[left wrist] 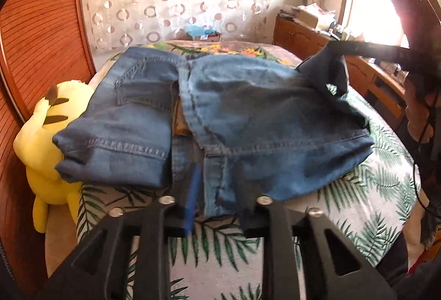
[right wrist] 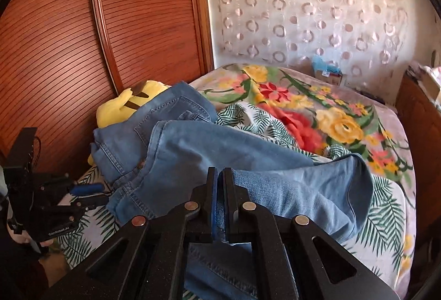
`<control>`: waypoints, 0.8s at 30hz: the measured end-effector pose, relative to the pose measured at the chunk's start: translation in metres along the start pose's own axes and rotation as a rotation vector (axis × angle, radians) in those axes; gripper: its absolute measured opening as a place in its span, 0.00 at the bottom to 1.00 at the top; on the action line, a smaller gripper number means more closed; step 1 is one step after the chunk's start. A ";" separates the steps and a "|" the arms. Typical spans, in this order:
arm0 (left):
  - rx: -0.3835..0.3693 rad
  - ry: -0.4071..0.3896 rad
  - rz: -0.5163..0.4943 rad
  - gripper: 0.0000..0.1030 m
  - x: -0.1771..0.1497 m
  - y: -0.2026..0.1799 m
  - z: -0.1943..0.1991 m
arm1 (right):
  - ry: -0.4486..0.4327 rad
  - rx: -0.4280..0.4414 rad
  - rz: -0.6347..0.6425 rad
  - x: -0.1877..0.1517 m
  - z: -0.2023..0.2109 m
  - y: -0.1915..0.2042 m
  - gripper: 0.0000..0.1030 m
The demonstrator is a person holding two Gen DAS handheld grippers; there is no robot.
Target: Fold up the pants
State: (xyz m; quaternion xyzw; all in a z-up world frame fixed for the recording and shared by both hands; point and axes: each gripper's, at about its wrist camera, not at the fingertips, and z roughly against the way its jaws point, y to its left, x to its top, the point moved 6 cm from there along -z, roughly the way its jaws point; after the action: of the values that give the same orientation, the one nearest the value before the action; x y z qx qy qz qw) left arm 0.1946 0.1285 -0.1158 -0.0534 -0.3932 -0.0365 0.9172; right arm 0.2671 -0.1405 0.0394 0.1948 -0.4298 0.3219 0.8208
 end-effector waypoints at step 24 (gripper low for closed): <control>-0.210 0.013 -0.234 0.43 0.060 -0.149 -0.066 | 0.063 -0.104 -0.178 -0.099 0.041 -0.035 0.37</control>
State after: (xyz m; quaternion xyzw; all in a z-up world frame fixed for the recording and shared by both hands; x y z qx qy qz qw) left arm 0.2672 -0.0288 -0.1072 -0.1026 -0.3847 -0.1842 0.8986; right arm 0.2255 -0.2255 -0.0215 0.1791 -0.4007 0.2309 0.8683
